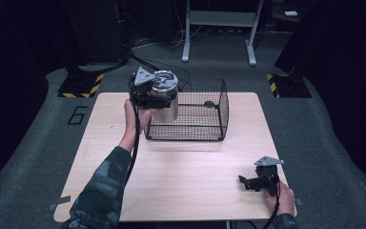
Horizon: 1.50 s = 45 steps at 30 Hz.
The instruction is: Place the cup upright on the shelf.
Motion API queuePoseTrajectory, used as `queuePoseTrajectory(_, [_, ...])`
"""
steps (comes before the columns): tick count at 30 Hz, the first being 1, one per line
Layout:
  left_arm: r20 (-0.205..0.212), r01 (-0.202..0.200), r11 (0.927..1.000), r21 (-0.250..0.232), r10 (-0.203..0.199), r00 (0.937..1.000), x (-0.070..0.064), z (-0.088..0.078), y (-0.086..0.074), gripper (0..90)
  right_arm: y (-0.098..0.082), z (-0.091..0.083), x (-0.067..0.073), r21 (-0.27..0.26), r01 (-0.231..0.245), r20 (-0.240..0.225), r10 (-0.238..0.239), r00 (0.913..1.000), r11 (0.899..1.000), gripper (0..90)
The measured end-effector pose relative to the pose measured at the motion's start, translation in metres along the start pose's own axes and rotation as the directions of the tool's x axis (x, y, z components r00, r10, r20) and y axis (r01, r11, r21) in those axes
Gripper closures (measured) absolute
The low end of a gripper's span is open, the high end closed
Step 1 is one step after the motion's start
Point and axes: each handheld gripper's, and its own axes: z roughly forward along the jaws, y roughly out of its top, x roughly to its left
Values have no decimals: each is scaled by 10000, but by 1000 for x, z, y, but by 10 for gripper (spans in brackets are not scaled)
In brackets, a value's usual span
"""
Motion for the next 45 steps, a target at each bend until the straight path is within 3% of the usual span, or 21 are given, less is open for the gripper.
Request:
queuePoseTrajectory(9, [-240,-25,9999,128,28,9997,4,17,2,39,0,0,0,-1,-4,-1,4,10000,10000,0])
queuePoseTrajectory(24, [-595,404,9990,180,-393,9975,6,45,0,39,0,0,1,-28,-108,23,108,9999,9999,0])
queuePoseTrajectory(26, [-646,318,9992,238,-302,9975,6,48,-1,39,0,0,1,-4,-108,-14,108,9999,9999,0])
queuePoseTrajectory(41, [-1033,707,9953,658,-636,9926,12,76,-17,39,0,0,-1,-26,22,-26,-23,10000,10000,0])
queuePoseTrajectory(45, [-1088,1007,9922,729,-924,9898,12,89,-26,39,0,0,-1,-48,21,-21,-21,10000,10000,0])
